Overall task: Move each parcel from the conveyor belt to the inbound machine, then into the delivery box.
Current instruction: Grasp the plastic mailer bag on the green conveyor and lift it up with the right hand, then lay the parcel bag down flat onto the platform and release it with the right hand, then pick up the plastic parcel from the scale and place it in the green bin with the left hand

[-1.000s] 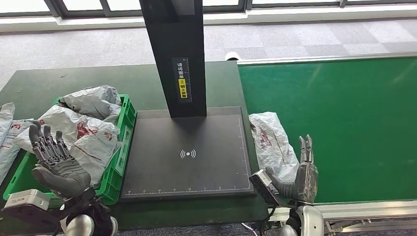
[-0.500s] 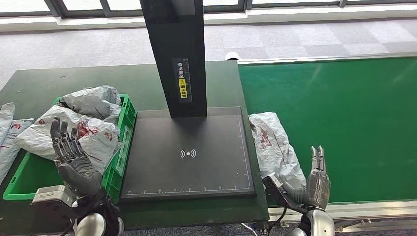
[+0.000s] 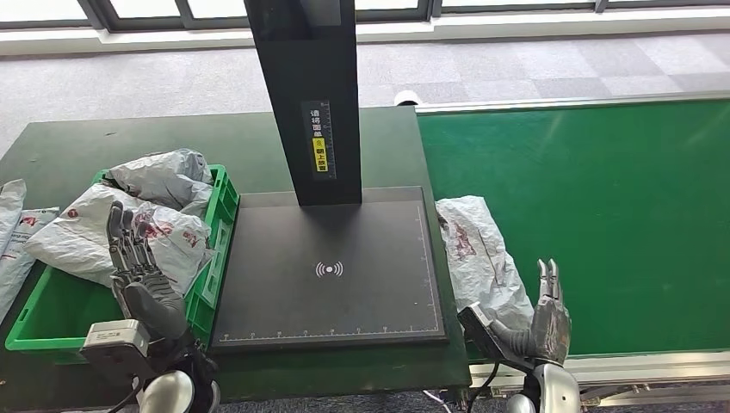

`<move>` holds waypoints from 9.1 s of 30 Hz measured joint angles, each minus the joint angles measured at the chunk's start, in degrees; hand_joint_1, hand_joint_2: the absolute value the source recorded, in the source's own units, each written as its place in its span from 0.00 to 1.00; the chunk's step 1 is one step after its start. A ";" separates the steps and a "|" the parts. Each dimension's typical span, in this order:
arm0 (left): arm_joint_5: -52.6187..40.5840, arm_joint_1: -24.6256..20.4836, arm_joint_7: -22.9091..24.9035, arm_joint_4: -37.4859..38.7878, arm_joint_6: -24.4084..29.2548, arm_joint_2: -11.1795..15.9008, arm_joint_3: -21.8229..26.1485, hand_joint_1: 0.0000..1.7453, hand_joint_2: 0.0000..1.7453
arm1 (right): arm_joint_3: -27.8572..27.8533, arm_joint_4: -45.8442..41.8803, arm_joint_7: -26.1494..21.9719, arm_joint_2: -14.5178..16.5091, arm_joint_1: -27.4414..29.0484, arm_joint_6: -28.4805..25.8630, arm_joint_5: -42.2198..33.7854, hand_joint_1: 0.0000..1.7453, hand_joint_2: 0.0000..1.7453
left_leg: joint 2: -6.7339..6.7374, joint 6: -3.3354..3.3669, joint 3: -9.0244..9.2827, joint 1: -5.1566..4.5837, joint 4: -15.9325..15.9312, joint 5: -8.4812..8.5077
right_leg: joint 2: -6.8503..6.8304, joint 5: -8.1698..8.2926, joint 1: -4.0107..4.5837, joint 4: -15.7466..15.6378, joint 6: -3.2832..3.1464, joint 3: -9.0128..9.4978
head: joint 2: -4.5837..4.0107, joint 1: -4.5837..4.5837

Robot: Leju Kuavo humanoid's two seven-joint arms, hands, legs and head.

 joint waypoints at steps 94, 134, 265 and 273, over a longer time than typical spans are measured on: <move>-5.03 -1.97 1.68 3.95 0.42 0.13 -1.19 0.00 0.00 | -0.67 30.52 1.67 -4.58 -15.11 5.01 -4.24 1.00 1.00 | 0.11 0.02 0.05 0.00 0.01 0.06 | 0.07 0.12 0.01 0.00 0.09 0.04 | 0.00 0.00; -3.94 -0.73 0.19 2.84 1.09 0.02 -1.18 0.00 0.00 | 11.49 -23.67 -29.76 7.23 2.75 -13.00 -26.92 1.00 1.00 | 0.06 0.05 -0.12 0.01 0.02 0.08 | 0.05 0.11 -0.03 0.02 0.12 -0.09 | 0.00 0.00; -69.69 -11.57 33.62 42.80 -14.43 -1.27 -18.43 1.00 1.00 | 32.48 -13.86 -21.81 -0.22 -2.06 4.80 -42.43 0.00 1.00 | 0.11 0.27 -0.43 0.02 0.12 0.01 | 0.00 0.12 -0.09 -0.01 0.22 0.25 | 0.00 0.00; -69.08 -8.43 30.94 37.46 -11.43 -0.52 -18.43 1.00 1.00 | 33.05 -13.81 -22.49 -0.60 -2.47 3.99 -43.67 0.00 1.00 | 0.12 0.26 -0.46 0.02 0.12 0.03 | 0.02 0.13 -0.07 0.00 0.22 0.16 | 0.00 0.00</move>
